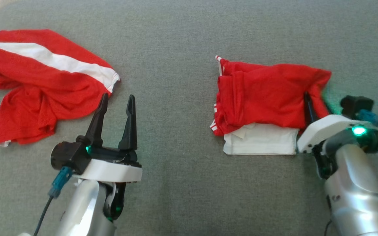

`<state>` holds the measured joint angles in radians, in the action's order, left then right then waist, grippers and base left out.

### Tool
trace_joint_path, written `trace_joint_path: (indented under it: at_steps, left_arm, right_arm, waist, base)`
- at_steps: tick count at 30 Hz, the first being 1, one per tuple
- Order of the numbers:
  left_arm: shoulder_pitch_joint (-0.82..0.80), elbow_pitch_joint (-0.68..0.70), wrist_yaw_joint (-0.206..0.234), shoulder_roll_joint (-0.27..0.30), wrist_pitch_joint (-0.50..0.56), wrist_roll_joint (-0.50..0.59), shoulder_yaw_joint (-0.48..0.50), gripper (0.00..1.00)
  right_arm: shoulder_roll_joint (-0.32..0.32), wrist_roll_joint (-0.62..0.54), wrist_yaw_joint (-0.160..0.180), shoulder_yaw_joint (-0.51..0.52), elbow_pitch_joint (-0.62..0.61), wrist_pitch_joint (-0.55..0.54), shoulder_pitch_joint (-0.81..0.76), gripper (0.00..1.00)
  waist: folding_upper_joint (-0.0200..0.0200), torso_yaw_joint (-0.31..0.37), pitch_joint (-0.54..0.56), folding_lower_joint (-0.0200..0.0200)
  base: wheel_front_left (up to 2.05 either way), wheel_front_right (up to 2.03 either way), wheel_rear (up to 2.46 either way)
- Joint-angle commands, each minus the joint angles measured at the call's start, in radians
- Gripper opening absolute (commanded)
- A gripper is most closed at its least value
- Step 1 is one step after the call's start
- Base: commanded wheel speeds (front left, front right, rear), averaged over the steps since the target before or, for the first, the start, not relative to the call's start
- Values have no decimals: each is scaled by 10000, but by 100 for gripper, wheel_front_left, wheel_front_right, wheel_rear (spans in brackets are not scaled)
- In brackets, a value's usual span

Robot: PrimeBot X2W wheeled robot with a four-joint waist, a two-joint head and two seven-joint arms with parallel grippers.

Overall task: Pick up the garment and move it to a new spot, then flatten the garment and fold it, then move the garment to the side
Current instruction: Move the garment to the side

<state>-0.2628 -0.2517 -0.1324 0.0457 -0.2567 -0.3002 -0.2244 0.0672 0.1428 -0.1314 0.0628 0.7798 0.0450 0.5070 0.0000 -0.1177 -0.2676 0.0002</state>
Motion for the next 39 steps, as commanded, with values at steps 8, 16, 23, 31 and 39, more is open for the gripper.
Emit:
trace_joint_path:
  at_steps: [8,16,23,31,39]
  left_arm:
    - [-294,268,17,45,-51,-37,179,100]
    - [89,277,17,45,-51,-241,20,100]
    - [166,420,17,45,-51,-287,-17,100]
    - [-192,456,17,45,-51,-251,-151,100]
    - [-541,483,17,45,-51,-271,-173,100]
  right_arm:
    - [15,-986,7,-605,71,784,335,0]
    - [1478,-972,7,-2253,-505,326,333,0]
    - [3885,86,7,-3444,-1234,-390,310,0]
    - [6060,754,7,-3411,-941,-438,646,0]
    - [6931,372,7,-2362,298,-178,1284,0]
  waist:
    - [0,467,469,-2]
    - [0,979,1453,-2]
    - [0,966,1374,-2]
    - [0,691,624,-2]
    - [0,362,54,-2]
  base:
    - [0,0,0]
    - [0,0,0]
    - [0,0,0]
    - [0,0,0]
    - [0,0,0]
